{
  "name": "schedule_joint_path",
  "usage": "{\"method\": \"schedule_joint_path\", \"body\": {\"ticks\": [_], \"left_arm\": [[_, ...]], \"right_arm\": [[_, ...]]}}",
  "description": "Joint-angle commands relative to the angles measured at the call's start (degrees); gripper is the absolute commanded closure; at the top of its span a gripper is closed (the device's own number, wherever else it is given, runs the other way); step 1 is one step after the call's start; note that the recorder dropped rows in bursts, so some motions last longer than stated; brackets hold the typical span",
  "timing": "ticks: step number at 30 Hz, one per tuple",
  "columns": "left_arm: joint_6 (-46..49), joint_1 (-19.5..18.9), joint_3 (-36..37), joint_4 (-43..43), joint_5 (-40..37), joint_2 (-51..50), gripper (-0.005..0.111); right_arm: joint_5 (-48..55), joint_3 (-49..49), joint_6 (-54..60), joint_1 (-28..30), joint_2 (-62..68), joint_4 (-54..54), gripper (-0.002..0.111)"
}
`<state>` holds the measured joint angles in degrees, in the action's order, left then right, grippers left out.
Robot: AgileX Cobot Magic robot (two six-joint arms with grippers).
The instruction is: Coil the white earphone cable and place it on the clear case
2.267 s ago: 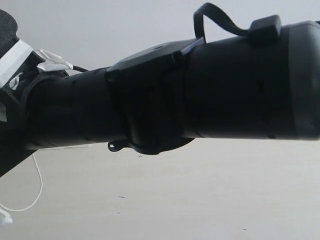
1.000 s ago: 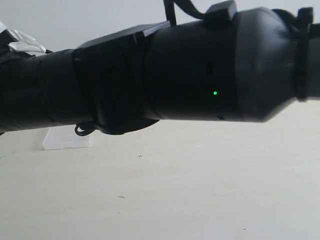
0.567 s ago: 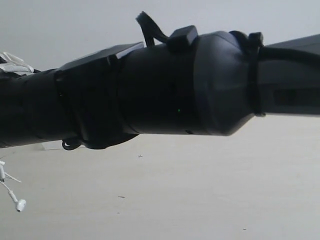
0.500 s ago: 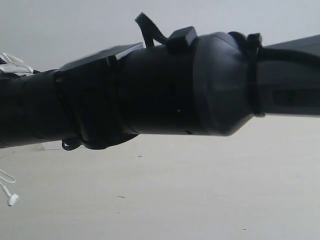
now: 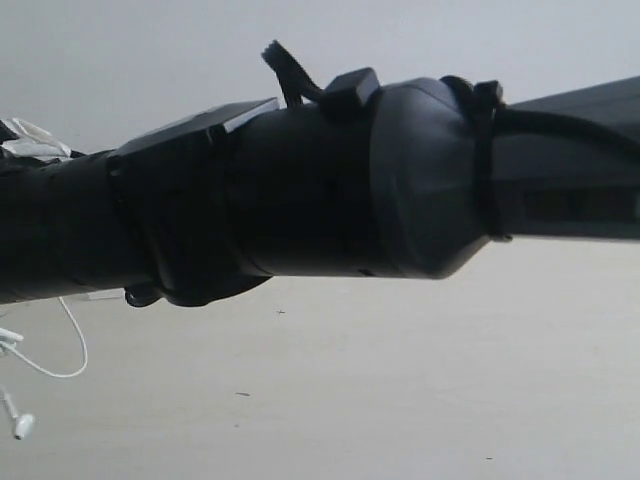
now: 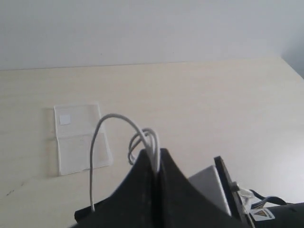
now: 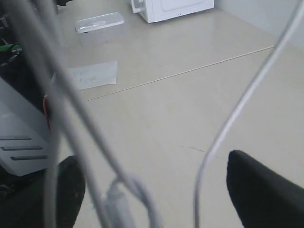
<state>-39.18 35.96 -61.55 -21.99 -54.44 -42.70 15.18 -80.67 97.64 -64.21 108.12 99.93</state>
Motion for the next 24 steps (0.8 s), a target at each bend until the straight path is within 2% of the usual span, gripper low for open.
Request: {"method": "schedule_joint_path", "body": {"ticks": [1,4,8,14,24], "left_arm": [[1.03,-0.12,0.17,-1.83,-0.90,0.00,0.107],[1.26,-0.12,0.17,-4.45,-4.75,0.00,0.107],[1.26,-0.12,0.17,-5.19,-4.96,0.12,0.107],[1.16,-0.12,0.17,-6.22,-4.96,0.12,0.107],[0.93,-0.12,0.17,-12.19,-13.13,0.12,0.107]], "right_arm": [[3.66,-0.33,-3.42,-0.13,-0.07,0.02,0.031],[4.20,-0.33,-4.92,-0.13,-0.47,0.02,0.031],[4.61,-0.23,-6.37,-0.13,-1.47,0.02,0.031],[4.63,-0.23,-18.10,-0.13,-2.69,-12.89,0.031],[4.63,-0.23,-19.49,-0.13,-2.79,-13.95,0.031]]}}
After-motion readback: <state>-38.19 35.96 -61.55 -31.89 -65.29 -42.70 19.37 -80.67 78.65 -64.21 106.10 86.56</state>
